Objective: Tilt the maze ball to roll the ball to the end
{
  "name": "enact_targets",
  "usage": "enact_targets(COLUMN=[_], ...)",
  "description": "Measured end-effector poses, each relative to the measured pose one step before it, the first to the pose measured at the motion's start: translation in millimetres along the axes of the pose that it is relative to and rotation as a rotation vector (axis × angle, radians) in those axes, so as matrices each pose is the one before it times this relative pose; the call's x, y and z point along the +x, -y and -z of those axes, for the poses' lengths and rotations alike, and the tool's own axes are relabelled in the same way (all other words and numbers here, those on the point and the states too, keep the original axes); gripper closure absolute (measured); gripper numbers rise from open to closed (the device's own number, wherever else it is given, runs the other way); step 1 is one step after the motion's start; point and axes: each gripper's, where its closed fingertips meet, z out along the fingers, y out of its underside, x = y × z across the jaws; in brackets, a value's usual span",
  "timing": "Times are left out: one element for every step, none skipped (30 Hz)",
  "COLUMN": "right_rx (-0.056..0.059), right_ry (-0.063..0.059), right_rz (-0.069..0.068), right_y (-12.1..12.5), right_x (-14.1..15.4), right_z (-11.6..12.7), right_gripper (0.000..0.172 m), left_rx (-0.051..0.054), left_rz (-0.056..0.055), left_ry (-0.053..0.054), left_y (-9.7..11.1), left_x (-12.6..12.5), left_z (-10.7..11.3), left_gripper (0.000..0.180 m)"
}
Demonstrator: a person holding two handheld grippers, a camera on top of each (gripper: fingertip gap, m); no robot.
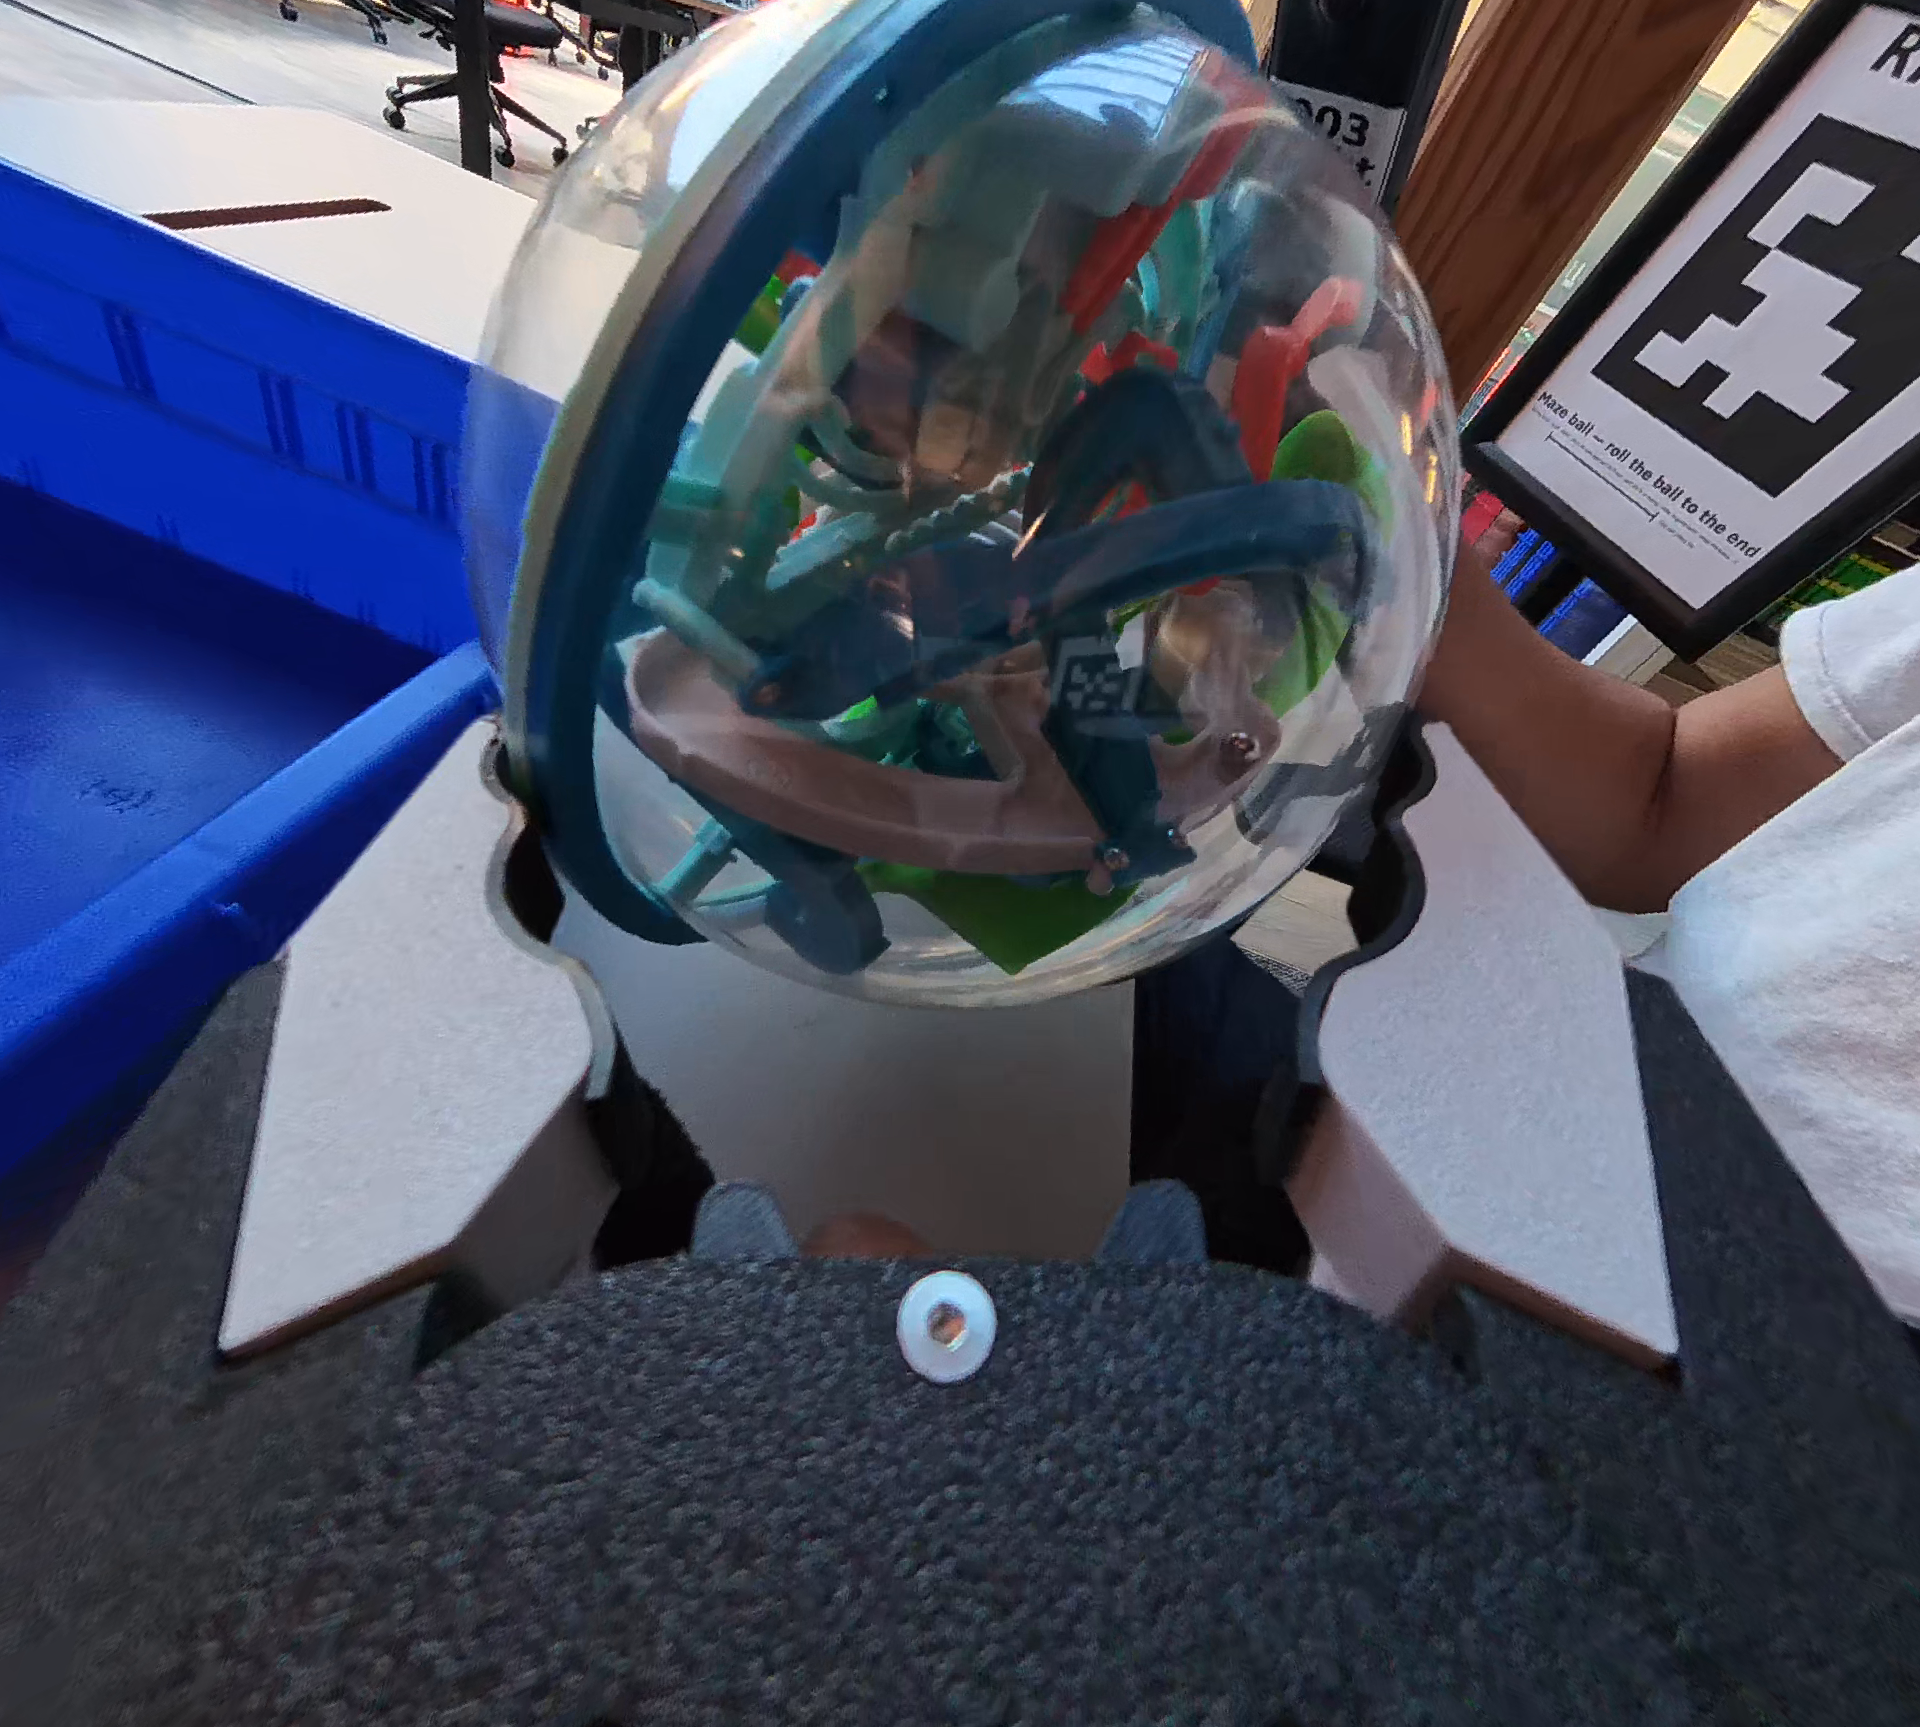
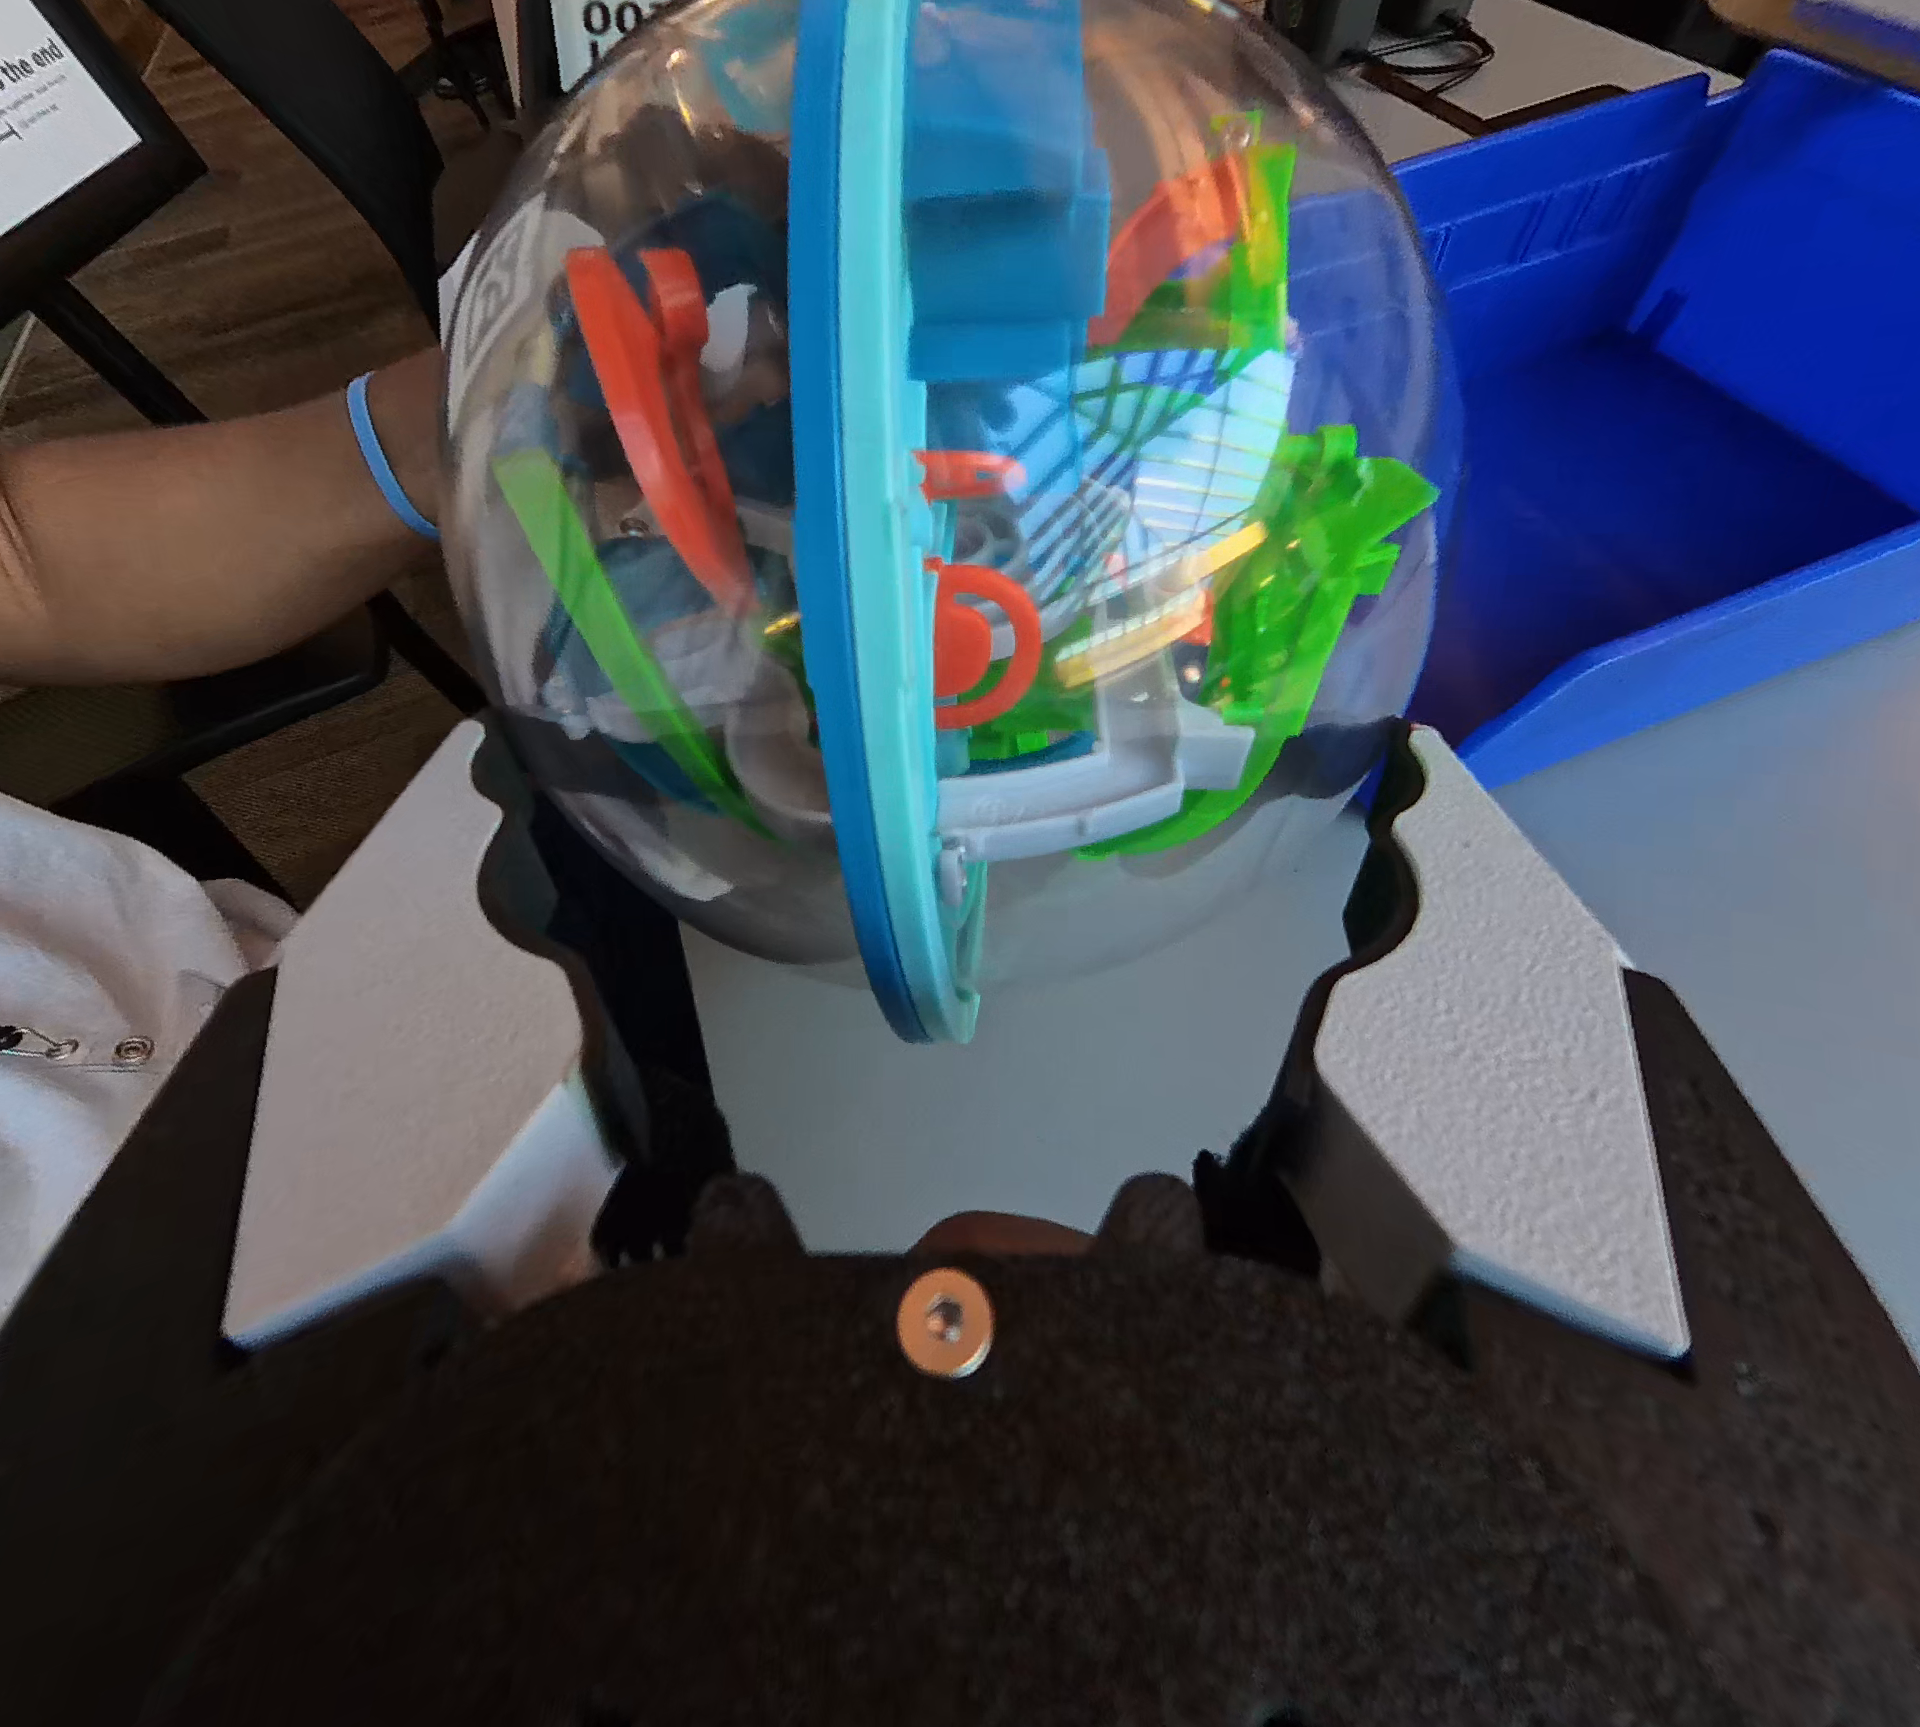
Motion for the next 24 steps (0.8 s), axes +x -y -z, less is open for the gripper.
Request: enact_targets(right_rx=[0.003, 0.0021, -0.0011, -0.0042, -0.008, -0.0083, -0.0074, -0.0064, -0.0045, -0.0077, -0.0075, -0.0039, 0.0001, 0.0009, -0.0015, -0.002, -0.0042, -0.0083, -0.0117, -0.0117, 0.0165, 0.0177, 0.0089, 0.0039], right_ry=[0.0046, 0.0041, 0.0042, 0.0045, 0.0059, 0.008, 0.0109, 0.0121, 0.0132, 0.0159, 0.0194, 0.0221, 0.0218, 0.0192, 0.0158, 0.0115, 0.007, 0.0041, 0.0037, 0.0051, 0.0093, 0.0108, 0.0124, 0.0133], right_rz=[-0.0039, -0.0008, 0.0021, 0.0037, 0.0009, -0.0041, -0.0099, -0.012, -0.0139, -0.0189, -0.0243, -0.0275, -0.0296, -0.0302, -0.027, -0.017, -0.0081, -0.0054, -0.0056, -0.0054, -0.0061, -0.0036, -0.0044, -0.0086], right_y=[1.75, 1.8, 1.38, 0.97, 0.14, -0.23, -0.48, -0.56, -0.74, -1.43, -2.06, -2.7, -2.94, -3.21, -3.46, -3.43, -3.39, -3.55, -3.72, -3.46, 0.86, 1.75, 1.08, 0.69], right_x=[-0.27, -0.42, -0.42, -0.31, -0.21, 0.13, 0.2, 0.14, 0.18, 0.23, 0.32, 0.72, 1.1, 1.39, 1.29, 1.09, 0.88, 0.8, 0.67, 0.81, 0.34, 0.2, 0.28, 0.39], right_z=[1.14, 1.2, 1.09, 0.75, 0.37, 0.13, -0.03, 0.06, 0.12, 0.14, 0.02, -0.13, -0.44, -0.71, -0.9, -1.09, -1.35, -1.48, -1.71, -1.65, -0.76, -0.58, -0.69, -0.88], right_gripper=[0.018, 0.018, 0.018, 0.018, 0.018, 0.018, 0.018, 0.018, 0.018, 0.019, 0.018, 0.019, 0.018, 0.018, 0.019, 0.019, 0.019, 0.019, 0.019, 0.018, 0.019, 0.019, 0.019, 0.02], left_rx=[0.0035, 0.0064, 0.0058, 0.0028, 0.0008, 0.0013, 0.0033, 0.005, 0.0033, -0.0029, -0.0058, -0.0038, -0.0016, -0.002, -0.0037, -0.003, -0.0029, -0.0058, -0.0071, -0.0023, 0.0057, -0.0072, -0.0195, -0.0257], left_rz=[0.0137, 0.0097, 0.0071, 0.0075, 0.0116, 0.0173, 0.0227, 0.0266, 0.0318, 0.038, 0.0407, 0.039, 0.0362, 0.0323, 0.024, 0.0115, 0.0041, 0.0038, 0.0046, 0.0053, 0.0034, -0.004, -0.0171, -0.0368], left_ry=[-0.0034, -0.0012, 0.0002, 0.0022, 0.0029, 0.0026, 0.0014, 0.0005, 0.0018, 0.0017, 0.0034, 0.0062, 0.0071, 0.0059, 0.003, 0.0027, 0.007, 0.0059, 0.0042, 0.0033, 0.0011, 0.0011, 0.0101, 0.0194], left_y=[0.13, 0.19, -0.02, -0.51, -0.94, -1.31, -1.6, -1.92, -2.7, -3.55, -3.78, -3.49, -3.09, -2.95, -2.98, -2.75, -2.74, -2.95, -2.95, -2.14, -0.37, -1.65, -2.75, -3.23], left_x=[1.32, 1.25, 1.19, 0.64, 0.41, 0.11, 0.22, 0.2, 0.02, 0.24, 0.22, -0.34, -0.65, -1.06, -0.88, -0.84, -1.88, -1.96, -1.71, -1.39, -0.45, 0.03, -0.73, -1.56], left_z=[-0.43, -0.34, -0.32, -0.31, -0.32, -0.45, -0.69, -0.82, -1.13, -1.37, -1.58, -1.59, -1.46, -1.27, -0.93, -0.64, -0.33, -0.2, -0.14, 0.12, 0.85, 0.93, 1.46, 2.48], left_gripper=[0.027, 0.027, 0.027, 0.027, 0.027, 0.027, 0.027, 0.027, 0.027, 0.027, 0.027, 0.027, 0.028, 0.028, 0.027, 0.027, 0.027, 0.027, 0.027, 0.027, 0.027, 0.028, 0.029, 0.031])
